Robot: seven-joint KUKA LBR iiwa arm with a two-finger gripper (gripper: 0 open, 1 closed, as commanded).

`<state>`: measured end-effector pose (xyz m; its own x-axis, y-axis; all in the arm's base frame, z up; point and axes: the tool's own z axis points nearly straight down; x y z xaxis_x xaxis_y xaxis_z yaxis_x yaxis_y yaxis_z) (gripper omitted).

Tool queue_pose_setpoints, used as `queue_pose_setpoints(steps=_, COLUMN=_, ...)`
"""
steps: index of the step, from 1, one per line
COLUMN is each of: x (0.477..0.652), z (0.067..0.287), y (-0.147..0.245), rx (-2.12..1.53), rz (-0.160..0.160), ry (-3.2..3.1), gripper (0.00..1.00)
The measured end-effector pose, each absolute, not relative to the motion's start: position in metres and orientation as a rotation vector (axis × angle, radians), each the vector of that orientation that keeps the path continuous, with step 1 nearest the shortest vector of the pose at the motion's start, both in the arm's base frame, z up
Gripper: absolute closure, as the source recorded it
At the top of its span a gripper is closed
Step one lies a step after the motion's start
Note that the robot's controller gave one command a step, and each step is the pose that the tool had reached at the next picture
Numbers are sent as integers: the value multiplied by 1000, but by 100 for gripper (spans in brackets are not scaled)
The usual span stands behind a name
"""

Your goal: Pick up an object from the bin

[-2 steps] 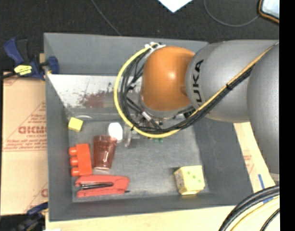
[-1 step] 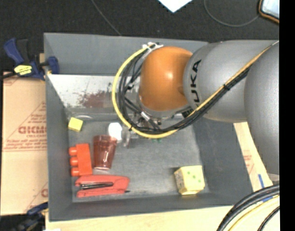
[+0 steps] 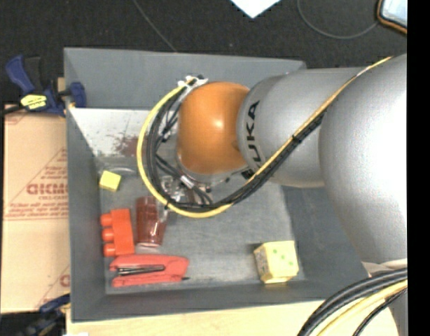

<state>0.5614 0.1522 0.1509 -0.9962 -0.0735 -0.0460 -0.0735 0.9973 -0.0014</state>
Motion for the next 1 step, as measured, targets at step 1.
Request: queue_pose_setpoints(steps=1, x=586, z=136, y=113, rx=-1, rz=1, ry=3089, gripper=0)
